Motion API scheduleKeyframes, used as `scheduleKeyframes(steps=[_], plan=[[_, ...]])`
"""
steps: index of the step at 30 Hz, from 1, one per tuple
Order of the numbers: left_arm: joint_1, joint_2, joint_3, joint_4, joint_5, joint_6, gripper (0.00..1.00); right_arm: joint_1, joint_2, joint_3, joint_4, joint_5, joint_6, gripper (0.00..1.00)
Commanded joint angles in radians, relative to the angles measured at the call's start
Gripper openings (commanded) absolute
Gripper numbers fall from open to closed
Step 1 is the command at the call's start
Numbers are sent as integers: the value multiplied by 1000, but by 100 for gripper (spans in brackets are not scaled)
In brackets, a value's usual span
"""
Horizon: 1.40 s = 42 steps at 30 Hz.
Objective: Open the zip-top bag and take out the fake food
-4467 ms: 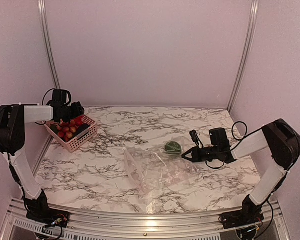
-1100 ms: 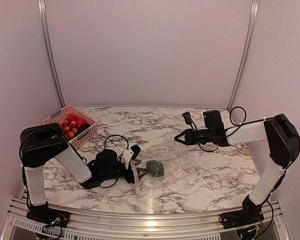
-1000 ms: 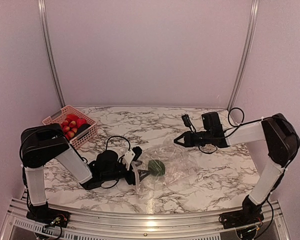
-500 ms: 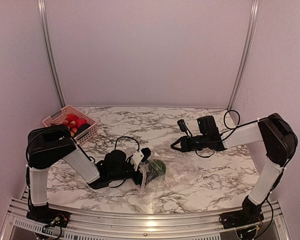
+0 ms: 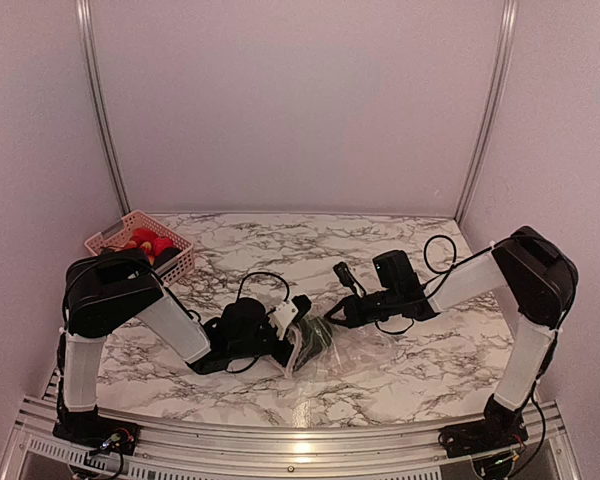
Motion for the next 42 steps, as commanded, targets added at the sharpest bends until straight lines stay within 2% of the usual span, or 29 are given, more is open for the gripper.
scheduleKeyframes(steps=[1, 6, 11, 16, 23, 36, 42], plan=[[-5, 27, 31, -52, -19, 40, 92, 51, 28, -8, 46, -14, 30, 0], [-4, 22, 45, -93, -10, 62, 90, 81, 30, -6, 54, -24, 34, 0], [-4, -22, 21, -135, -9, 86, 83, 78, 9, -2, 20, 3, 14, 0], [-4, -116, -53, -148, -5, 86, 70, 33, -21, -15, 15, 22, 14, 0], [-4, -247, -167, -119, -33, 82, 59, -71, -96, -59, 17, 32, 9, 0], [4, -504, -355, -148, -87, 32, 57, -257, -178, -118, 11, 34, -29, 0], [20, -621, -414, -146, -129, -29, 57, -269, -180, -130, 17, 28, -35, 0]])
